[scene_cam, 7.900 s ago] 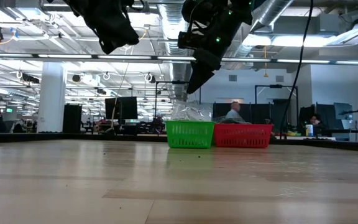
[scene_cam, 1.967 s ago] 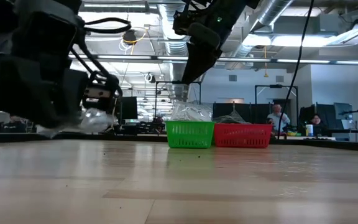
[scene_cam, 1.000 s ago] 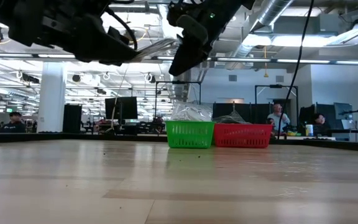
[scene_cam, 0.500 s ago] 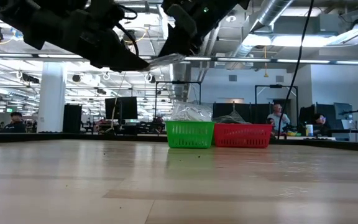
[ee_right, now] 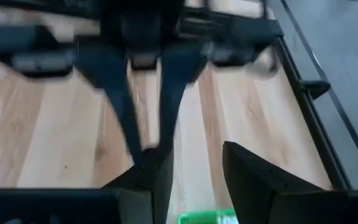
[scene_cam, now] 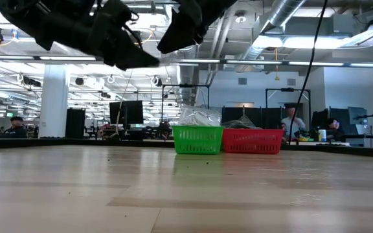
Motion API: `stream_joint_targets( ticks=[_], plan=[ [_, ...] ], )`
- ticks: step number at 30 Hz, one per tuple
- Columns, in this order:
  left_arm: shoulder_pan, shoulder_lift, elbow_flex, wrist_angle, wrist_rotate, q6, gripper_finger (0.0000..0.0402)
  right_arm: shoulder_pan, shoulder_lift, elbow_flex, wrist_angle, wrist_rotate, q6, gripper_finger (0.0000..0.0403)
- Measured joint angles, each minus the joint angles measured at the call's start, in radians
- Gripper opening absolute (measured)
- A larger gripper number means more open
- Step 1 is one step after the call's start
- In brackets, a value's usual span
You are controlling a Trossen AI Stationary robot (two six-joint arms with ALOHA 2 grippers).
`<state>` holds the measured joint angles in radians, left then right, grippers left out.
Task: Pick & Place Travel size toiletries
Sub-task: Put the nail cutter into the left red bin
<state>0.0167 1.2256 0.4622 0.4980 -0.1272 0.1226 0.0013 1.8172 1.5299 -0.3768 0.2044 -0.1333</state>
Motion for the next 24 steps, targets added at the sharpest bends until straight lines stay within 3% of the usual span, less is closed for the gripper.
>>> stream_joint_targets(
  ticks=[8, 24],
  plan=[
    [0.012, -0.115, 0.0, -0.03, 0.002, 0.008, 0.0037, -0.002, -0.002, 0.004, -0.035, 0.003, -0.008, 0.0128],
    [0.011, -0.106, 0.0, -0.06, -0.068, 0.03, 0.0036, 0.027, 0.0, 0.002, -0.045, 0.002, -0.048, 0.0129]
  ],
)
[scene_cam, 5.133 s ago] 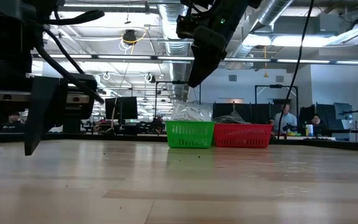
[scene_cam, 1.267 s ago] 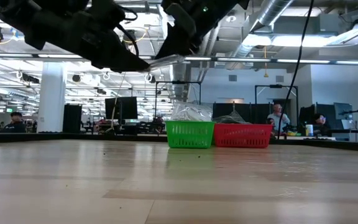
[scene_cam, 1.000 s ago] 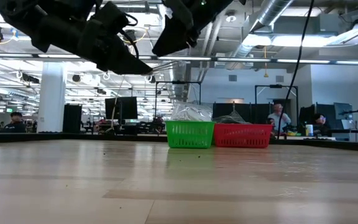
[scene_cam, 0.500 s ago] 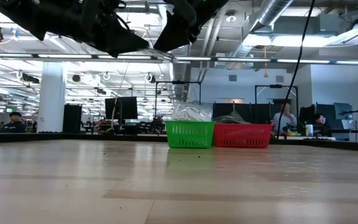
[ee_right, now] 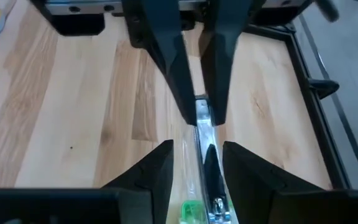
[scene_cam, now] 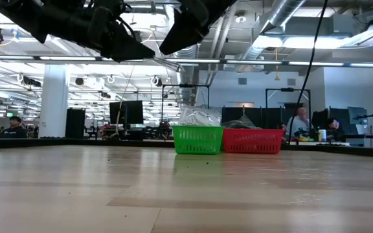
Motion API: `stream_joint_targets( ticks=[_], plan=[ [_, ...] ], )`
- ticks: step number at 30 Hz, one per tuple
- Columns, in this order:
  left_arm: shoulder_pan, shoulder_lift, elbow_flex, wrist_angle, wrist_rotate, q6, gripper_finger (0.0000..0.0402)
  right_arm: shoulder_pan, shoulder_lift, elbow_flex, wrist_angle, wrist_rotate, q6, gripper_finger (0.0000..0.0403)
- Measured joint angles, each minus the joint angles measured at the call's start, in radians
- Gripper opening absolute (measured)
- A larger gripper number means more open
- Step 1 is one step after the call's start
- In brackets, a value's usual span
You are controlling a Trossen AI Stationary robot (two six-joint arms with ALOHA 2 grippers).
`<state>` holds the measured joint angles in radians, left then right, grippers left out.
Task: Pick & Place Travel size toiletries
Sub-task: Put the nail cutter into the left red bin
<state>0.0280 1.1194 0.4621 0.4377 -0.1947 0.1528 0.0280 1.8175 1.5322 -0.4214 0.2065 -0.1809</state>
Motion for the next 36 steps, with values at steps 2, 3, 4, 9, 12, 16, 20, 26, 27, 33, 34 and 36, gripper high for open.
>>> stream_joint_targets(
  ticks=[2, 3, 4, 9, 12, 16, 20, 26, 27, 33, 34, 36],
  plan=[
    [0.0, 0.0, 0.0, -0.003, 0.0, 0.0, 0.0036, 0.001, 0.0, 0.0, 0.001, 0.0, -0.013, 0.0129],
    [0.0, 0.0, 0.0, -0.002, 0.0, 0.0, 0.0036, 0.001, 0.0, 0.0, 0.002, 0.0, -0.013, 0.0129],
    [0.0, 0.0, 0.0, -0.002, 0.0, 0.0, 0.0036, 0.001, 0.0, 0.0, 0.002, 0.0, -0.013, 0.0129],
    [0.0, 0.0, 0.0, -0.002, 0.0, 0.0, 0.0036, -0.007, 0.0, 0.0, -0.001, 0.0, -0.013, 0.0129],
    [0.0, -0.004, 0.0, 0.001, 0.001, -0.004, 0.0036, -0.011, 0.0, 0.0, -0.005, 0.0, -0.013, 0.0129],
    [0.0, -0.013, 0.0, 0.005, 0.008, -0.004, 0.0036, -0.011, 0.004, 0.0, -0.019, 0.0, -0.013, 0.0129],
    [0.0, -0.014, 0.0, 0.012, 0.01, -0.013, 0.0036, -0.011, 0.004, 0.0, -0.017, 0.0, -0.013, 0.0129],
    [-0.006, -0.014, 0.0, 0.019, 0.045, -0.031, 0.0036, -0.025, 0.004, 0.0, -0.016, -0.001, -0.013, 0.0129],
    [-0.006, -0.014, 0.0, 0.02, 0.045, -0.031, 0.0036, -0.027, 0.004, 0.0, -0.016, -0.003, -0.013, 0.0129],
    [-0.007, -0.014, 0.0, 0.044, 0.045, -0.031, 0.0036, -0.028, 0.004, 0.0, -0.018, -0.003, -0.013, 0.0129],
    [-0.007, -0.014, 0.0, 0.05, 0.045, -0.031, 0.0036, -0.028, 0.004, 0.0, -0.018, -0.003, -0.012, 0.0129],
    [-0.007, -0.014, 0.0, 0.065, 0.045, -0.031, 0.0036, -0.029, 0.004, 0.0, -0.02, -0.002, -0.013, 0.0129]
  ],
)
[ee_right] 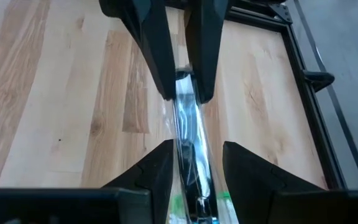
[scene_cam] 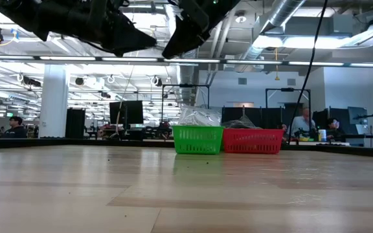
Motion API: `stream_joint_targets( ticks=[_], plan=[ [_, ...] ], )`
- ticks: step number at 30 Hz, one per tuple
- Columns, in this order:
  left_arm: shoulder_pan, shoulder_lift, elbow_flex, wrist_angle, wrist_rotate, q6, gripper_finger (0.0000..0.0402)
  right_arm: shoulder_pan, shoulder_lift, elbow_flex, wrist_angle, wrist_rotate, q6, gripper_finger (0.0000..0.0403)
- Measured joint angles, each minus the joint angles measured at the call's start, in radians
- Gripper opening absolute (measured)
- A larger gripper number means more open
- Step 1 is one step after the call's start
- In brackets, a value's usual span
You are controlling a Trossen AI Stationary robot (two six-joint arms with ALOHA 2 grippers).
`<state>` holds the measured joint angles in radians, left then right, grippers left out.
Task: Pick & Place Travel size toiletries
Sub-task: Put the nail cutter into the left red bin
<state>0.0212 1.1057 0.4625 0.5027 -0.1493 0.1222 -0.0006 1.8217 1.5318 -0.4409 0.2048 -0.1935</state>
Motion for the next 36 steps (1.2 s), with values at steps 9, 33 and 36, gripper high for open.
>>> stream_joint_targets(
  ticks=[9, 33, 36],
  plan=[
    [0.0, 0.0, 0.0, 0.006, 0.0, 0.0, 0.0036, -0.002, 0.0, 0.0, -0.001, 0.003, 0.001, 0.0107],
    [0.0, 0.001, 0.0, 0.011, -0.058, 0.002, 0.0066, -0.014, -0.001, 0.001, -0.031, 0.006, -0.007, 0.0049],
    [-0.001, 0.0, 0.0, 0.013, -0.122, 0.003, 0.0078, -0.023, 0.0, 0.0, -0.057, 0.02, -0.004, 0.0049]
  ],
)
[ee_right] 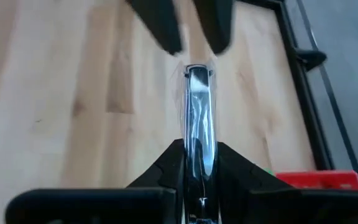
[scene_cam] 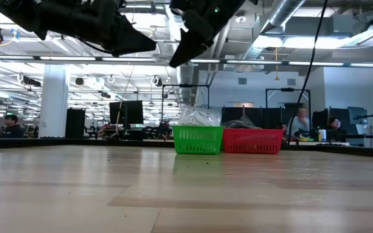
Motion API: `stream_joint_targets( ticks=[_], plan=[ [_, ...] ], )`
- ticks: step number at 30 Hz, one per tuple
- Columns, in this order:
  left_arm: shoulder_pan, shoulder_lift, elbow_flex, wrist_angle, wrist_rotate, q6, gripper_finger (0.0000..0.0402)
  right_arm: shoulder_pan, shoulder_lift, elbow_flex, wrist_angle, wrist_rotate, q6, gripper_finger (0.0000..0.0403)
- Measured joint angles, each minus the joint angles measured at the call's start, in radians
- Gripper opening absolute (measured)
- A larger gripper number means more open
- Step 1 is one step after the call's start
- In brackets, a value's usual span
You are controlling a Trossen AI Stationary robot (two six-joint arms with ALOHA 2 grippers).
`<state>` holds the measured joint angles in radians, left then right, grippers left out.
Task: Pick & Place Travel size toiletries
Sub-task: Put the nail cutter into the left red bin
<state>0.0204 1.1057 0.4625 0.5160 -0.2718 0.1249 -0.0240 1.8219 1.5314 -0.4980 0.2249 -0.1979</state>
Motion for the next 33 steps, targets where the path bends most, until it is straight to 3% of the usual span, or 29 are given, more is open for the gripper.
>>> stream_joint_targets(
  ticks=[11, 33],
  plan=[
    [-0.037, 0.0, 0.0, 0.002, -0.013, -0.01, 0.0117, -0.114, -0.001, 0.0, -0.03, -0.009, 0.044, 0.0049],
    [-0.12, 0.0, 0.0, 0.014, -0.016, -0.056, 0.0112, -0.376, -0.001, 0.0, -0.014, -0.044, 0.146, 0.0049]
  ],
)
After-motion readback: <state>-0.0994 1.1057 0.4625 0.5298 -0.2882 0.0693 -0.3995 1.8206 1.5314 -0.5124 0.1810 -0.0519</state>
